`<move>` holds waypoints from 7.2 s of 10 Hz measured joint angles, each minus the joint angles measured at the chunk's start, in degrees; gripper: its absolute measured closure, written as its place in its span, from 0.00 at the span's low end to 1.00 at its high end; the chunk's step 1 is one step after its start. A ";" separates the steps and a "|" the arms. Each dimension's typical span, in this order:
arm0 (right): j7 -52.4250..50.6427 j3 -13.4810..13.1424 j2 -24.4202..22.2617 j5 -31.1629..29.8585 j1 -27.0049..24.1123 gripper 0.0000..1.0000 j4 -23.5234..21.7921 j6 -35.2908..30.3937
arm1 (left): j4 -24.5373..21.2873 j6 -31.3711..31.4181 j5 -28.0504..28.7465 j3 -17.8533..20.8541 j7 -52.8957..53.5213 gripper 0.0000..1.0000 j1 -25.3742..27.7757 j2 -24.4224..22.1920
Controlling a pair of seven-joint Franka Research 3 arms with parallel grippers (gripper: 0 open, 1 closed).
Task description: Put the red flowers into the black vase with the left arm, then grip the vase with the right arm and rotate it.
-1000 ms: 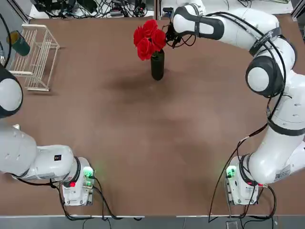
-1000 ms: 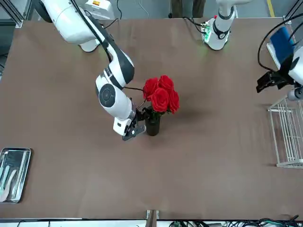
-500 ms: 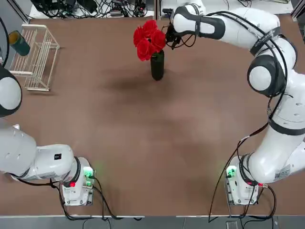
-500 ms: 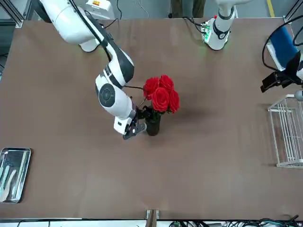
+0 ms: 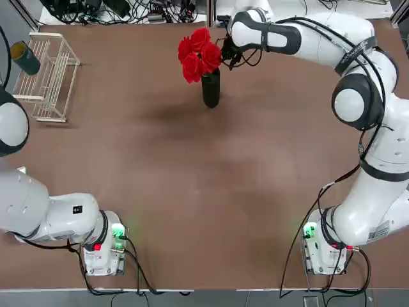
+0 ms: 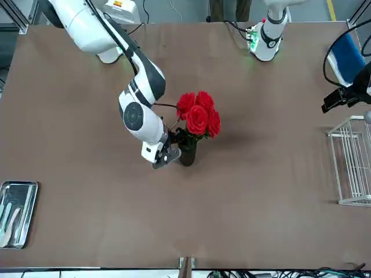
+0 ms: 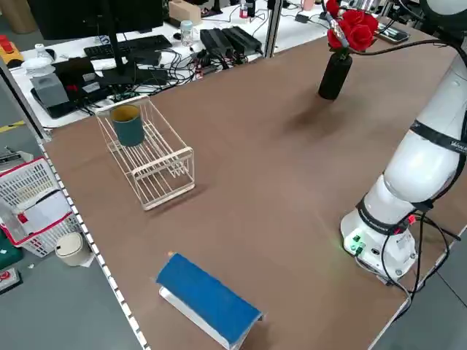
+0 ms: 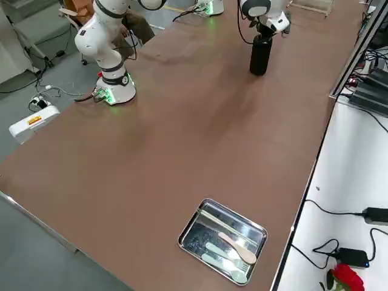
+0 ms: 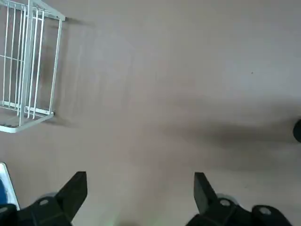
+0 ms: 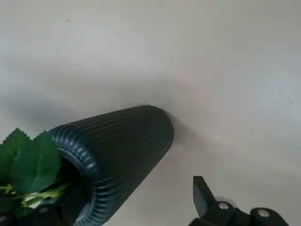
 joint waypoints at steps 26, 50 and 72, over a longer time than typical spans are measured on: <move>-2.04 0.20 -0.27 -4.95 -0.30 0.66 0.56 -5.86 | 3.23 0.07 0.02 -2.43 0.00 0.00 -0.51 1.73; -44.62 0.33 1.20 -19.37 -1.47 0.62 0.94 1.18 | 3.41 0.07 0.03 -3.81 0.00 0.00 -0.68 1.71; -48.65 4.65 1.06 -9.96 -9.14 0.00 1.95 -4.49 | 3.43 0.07 0.03 -3.83 0.00 0.00 -0.55 1.69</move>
